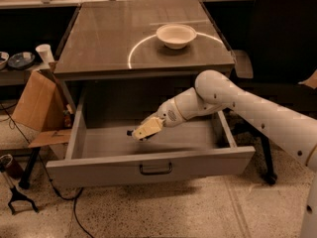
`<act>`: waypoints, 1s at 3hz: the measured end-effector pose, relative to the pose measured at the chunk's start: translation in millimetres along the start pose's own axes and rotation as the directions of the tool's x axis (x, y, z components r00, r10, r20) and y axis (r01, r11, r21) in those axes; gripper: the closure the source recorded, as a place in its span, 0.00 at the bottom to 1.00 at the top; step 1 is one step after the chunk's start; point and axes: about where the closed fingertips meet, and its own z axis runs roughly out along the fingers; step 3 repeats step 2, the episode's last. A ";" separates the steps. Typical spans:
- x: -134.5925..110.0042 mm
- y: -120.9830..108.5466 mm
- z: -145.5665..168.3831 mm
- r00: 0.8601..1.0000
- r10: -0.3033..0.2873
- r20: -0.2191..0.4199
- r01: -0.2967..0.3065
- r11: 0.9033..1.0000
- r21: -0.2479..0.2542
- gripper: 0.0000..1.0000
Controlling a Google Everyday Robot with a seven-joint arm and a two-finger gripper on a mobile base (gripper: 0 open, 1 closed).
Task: Place rxbar blueberry into top drawer
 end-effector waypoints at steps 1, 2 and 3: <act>-5.2 -0.9 1.2 1.000 0.007 -0.010 -0.007 1.000 -0.008 0.00; -5.2 -0.9 1.2 1.000 0.007 -0.010 -0.007 1.000 -0.008 0.00; -5.2 -0.9 1.2 1.000 0.007 -0.010 -0.007 1.000 -0.008 0.00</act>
Offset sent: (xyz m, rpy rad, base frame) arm 0.0031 0.0028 0.0022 -0.0039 0.0112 0.0054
